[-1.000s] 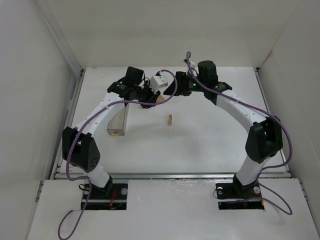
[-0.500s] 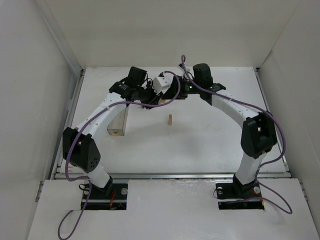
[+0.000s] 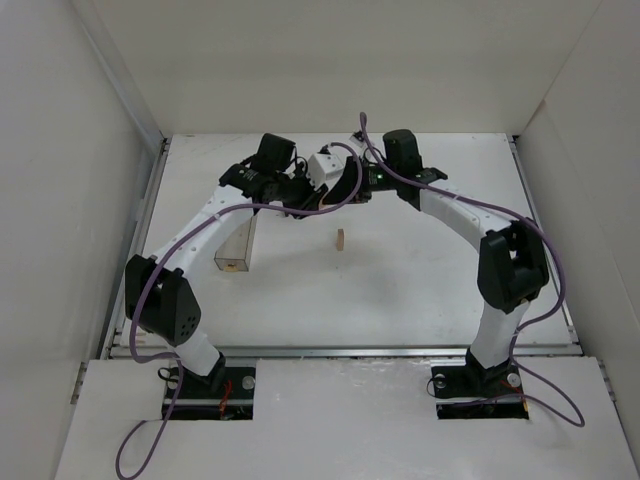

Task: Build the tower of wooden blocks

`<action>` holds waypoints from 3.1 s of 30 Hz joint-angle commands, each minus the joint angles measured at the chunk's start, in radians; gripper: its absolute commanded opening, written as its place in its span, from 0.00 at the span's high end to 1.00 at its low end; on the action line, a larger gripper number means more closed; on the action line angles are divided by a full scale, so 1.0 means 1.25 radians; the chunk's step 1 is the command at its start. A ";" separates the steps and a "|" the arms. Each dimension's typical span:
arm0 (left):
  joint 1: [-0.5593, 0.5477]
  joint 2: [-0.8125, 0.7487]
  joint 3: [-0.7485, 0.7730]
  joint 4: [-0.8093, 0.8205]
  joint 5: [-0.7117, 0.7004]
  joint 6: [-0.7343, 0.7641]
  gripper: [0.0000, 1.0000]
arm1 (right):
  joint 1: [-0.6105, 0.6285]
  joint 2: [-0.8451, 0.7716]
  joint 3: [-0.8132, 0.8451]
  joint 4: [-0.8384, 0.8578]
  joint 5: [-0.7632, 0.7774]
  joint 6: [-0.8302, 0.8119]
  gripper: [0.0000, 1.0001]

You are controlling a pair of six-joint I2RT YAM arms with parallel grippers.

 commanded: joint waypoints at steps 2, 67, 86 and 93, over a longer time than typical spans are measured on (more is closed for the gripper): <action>-0.004 -0.048 0.021 0.028 0.026 -0.009 1.00 | 0.006 -0.006 0.013 0.057 -0.010 0.007 0.74; 0.061 -0.109 -0.178 0.180 -0.522 -0.437 0.03 | 0.260 -0.029 -0.089 -0.276 1.067 0.023 1.00; 0.061 -0.109 -0.185 0.180 -0.522 -0.437 0.03 | 0.237 0.001 -0.085 -0.276 1.052 0.023 1.00; 0.061 -0.109 -0.185 0.180 -0.522 -0.437 0.03 | 0.237 -0.006 -0.085 -0.284 1.042 0.023 1.00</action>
